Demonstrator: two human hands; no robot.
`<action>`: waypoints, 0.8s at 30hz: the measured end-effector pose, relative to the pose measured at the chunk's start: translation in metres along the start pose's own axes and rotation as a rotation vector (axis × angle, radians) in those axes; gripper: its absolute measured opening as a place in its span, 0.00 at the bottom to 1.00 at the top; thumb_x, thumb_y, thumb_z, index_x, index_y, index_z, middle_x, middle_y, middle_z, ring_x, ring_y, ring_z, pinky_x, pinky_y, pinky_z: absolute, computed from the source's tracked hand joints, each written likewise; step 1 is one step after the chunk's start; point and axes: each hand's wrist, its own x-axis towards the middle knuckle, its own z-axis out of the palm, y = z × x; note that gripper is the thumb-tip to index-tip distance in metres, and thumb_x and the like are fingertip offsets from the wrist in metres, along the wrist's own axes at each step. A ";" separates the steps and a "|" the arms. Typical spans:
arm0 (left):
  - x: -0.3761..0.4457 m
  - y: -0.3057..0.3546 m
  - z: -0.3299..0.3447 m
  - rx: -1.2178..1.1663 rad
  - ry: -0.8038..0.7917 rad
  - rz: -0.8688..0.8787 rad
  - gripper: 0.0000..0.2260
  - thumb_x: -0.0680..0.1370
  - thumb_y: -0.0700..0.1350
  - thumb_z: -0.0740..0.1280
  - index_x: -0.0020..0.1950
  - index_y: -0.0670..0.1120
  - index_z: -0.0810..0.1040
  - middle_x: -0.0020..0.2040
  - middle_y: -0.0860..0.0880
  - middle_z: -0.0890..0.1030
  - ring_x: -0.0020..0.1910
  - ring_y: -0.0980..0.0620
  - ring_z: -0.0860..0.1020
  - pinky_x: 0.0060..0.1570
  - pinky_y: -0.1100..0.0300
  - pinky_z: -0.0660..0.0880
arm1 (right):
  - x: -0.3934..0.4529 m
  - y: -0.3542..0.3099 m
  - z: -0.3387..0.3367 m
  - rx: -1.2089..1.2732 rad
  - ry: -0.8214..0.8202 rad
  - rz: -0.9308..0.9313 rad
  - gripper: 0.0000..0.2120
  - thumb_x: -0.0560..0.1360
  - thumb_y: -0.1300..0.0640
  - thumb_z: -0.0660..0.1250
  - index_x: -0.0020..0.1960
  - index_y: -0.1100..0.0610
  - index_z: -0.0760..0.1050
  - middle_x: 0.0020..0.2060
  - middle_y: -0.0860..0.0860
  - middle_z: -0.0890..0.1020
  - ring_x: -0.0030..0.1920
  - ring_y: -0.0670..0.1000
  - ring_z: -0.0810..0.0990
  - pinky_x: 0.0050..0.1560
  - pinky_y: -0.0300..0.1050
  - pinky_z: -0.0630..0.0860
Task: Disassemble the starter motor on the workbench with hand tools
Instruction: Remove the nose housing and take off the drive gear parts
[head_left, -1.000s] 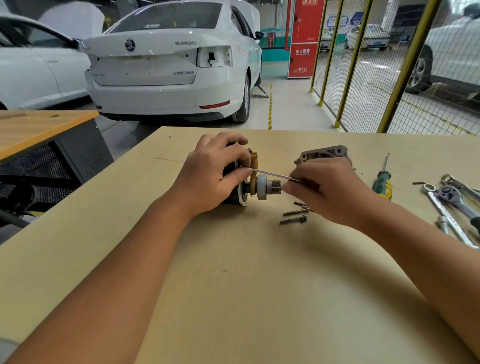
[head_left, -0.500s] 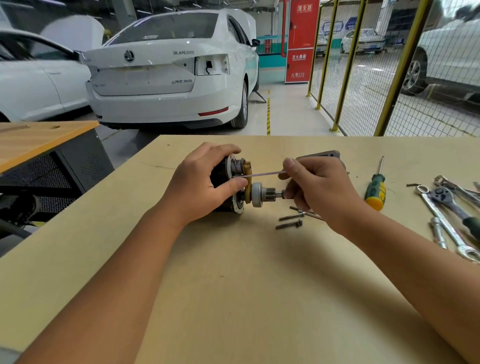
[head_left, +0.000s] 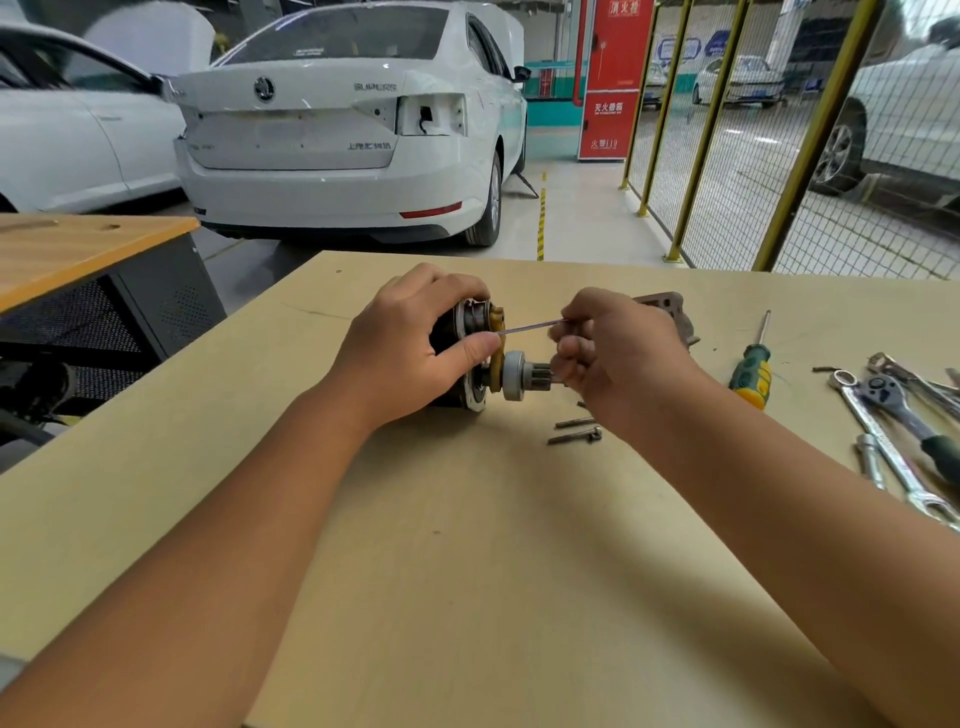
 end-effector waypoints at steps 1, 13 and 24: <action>0.000 0.000 0.000 -0.005 0.002 0.002 0.19 0.77 0.58 0.69 0.65 0.52 0.79 0.56 0.51 0.78 0.56 0.44 0.77 0.54 0.42 0.78 | 0.000 0.001 -0.001 0.063 -0.018 0.052 0.01 0.76 0.66 0.64 0.45 0.64 0.74 0.27 0.55 0.79 0.22 0.47 0.74 0.26 0.39 0.73; -0.001 -0.002 -0.002 -0.071 -0.017 -0.009 0.18 0.77 0.56 0.69 0.66 0.55 0.78 0.57 0.54 0.77 0.58 0.47 0.77 0.58 0.42 0.77 | -0.001 0.008 -0.028 -0.215 -0.285 -0.321 0.05 0.80 0.64 0.67 0.54 0.63 0.80 0.35 0.58 0.83 0.29 0.52 0.79 0.32 0.45 0.77; 0.000 -0.006 -0.003 -0.112 -0.024 0.021 0.18 0.77 0.53 0.70 0.66 0.54 0.79 0.58 0.54 0.78 0.59 0.48 0.77 0.60 0.43 0.76 | -0.001 0.008 -0.029 0.054 -0.475 -0.078 0.23 0.82 0.45 0.61 0.57 0.66 0.78 0.42 0.61 0.84 0.36 0.54 0.84 0.37 0.46 0.82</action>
